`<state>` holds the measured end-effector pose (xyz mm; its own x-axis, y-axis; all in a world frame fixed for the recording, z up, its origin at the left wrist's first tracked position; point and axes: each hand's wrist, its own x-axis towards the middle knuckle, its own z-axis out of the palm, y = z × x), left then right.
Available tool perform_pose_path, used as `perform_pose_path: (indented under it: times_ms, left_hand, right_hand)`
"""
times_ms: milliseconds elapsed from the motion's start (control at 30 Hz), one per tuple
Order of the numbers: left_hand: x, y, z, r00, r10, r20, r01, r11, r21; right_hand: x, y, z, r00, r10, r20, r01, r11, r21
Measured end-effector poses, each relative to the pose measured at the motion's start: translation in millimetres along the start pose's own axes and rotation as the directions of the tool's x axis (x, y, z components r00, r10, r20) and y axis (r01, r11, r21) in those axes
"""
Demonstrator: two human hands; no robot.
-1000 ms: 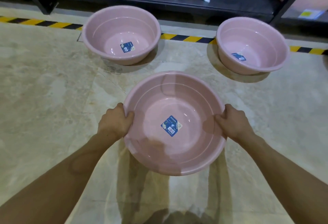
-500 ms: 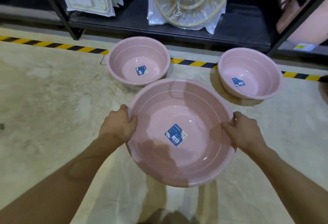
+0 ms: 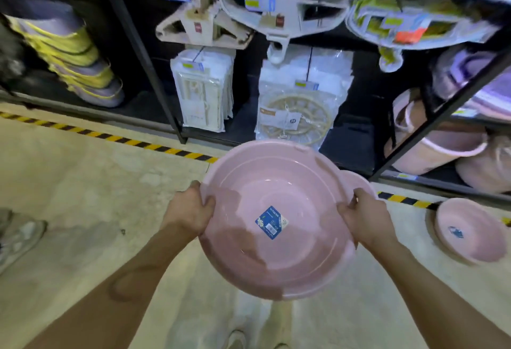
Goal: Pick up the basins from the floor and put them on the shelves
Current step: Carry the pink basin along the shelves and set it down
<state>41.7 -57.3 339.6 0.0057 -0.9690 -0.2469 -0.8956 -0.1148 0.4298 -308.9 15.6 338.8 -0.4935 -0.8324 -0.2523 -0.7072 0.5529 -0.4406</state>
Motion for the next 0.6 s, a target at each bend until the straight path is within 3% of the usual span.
perform_pose_path:
  times_ms: [267, 433, 600]
  left_hand:
    - [4, 30, -86, 0.995, -0.087, -0.056, 0.088, 0.996, 0.012]
    - [56, 15, -109, 0.994, -0.105, -0.031, 0.107, 0.992, 0.061]
    - [161, 1, -120, 1.000, -0.006, 0.011, 0.005, 0.999, 0.042]
  right_hand:
    - [8, -87, -76, 0.996, -0.083, 0.033, 0.085, 0.995, -0.047]
    - [33, -145, -69, 0.994, -0.103, 0.037, 0.107, 0.985, -0.132]
    - [85, -194, -32, 1.000, 0.001, -0.007, -0.002, 0.986, -0.165]
